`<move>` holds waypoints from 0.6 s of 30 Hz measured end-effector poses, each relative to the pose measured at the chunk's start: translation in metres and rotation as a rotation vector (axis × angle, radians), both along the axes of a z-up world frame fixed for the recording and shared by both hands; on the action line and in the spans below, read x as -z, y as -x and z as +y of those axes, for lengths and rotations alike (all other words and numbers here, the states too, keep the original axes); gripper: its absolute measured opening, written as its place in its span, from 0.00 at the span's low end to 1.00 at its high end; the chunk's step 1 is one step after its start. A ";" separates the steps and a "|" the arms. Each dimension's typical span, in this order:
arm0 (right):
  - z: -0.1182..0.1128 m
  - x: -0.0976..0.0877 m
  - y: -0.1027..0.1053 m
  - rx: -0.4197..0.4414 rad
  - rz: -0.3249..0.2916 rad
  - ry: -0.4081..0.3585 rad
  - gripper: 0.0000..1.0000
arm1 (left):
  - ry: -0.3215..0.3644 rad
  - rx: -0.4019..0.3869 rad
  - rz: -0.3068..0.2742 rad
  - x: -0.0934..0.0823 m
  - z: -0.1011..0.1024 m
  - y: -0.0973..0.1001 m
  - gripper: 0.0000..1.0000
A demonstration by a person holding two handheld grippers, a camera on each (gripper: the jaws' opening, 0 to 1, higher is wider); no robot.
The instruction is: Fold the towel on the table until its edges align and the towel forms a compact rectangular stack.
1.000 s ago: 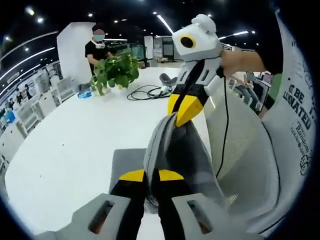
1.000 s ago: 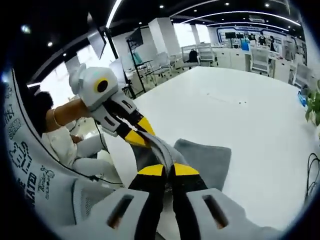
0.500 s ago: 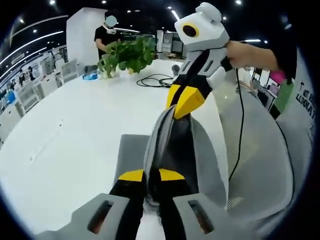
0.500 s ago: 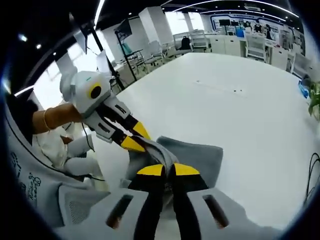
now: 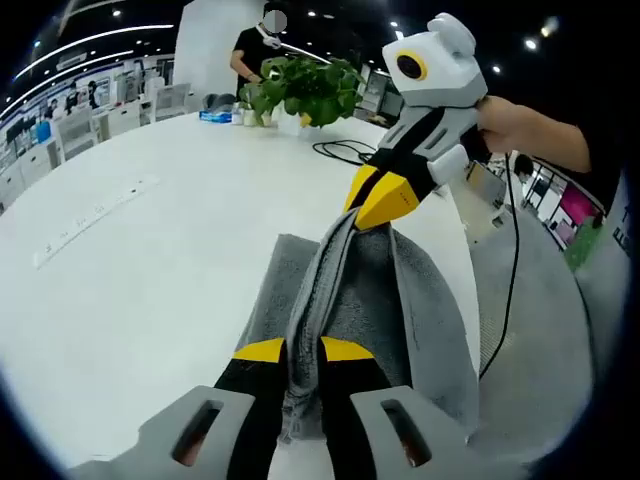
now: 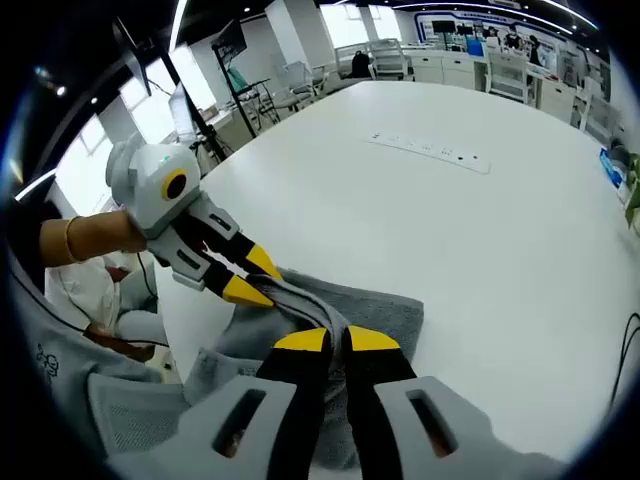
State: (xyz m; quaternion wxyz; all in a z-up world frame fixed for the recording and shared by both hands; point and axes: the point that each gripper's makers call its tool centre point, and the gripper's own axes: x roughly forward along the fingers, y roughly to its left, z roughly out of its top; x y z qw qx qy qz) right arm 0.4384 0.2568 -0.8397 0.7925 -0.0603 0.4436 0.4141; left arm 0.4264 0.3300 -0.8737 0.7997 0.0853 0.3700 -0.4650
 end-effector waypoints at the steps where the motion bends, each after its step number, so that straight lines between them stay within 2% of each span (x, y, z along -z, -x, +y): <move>1: -0.001 0.005 -0.003 0.000 0.006 0.009 0.04 | -0.001 -0.012 0.006 0.002 0.001 -0.001 0.14; 5: -0.004 0.023 -0.012 -0.004 0.026 0.040 0.04 | -0.016 -0.048 0.015 0.010 0.008 -0.005 0.16; 9: -0.008 0.031 -0.021 -0.002 0.032 0.049 0.04 | -0.014 -0.104 0.017 0.015 0.017 -0.009 0.16; 13: -0.005 0.026 -0.021 -0.007 0.015 0.041 0.02 | 0.006 -0.145 0.024 0.015 0.019 -0.010 0.16; 18: -0.006 0.021 -0.023 -0.027 -0.025 0.035 0.04 | 0.030 -0.175 -0.013 0.003 0.022 -0.007 0.20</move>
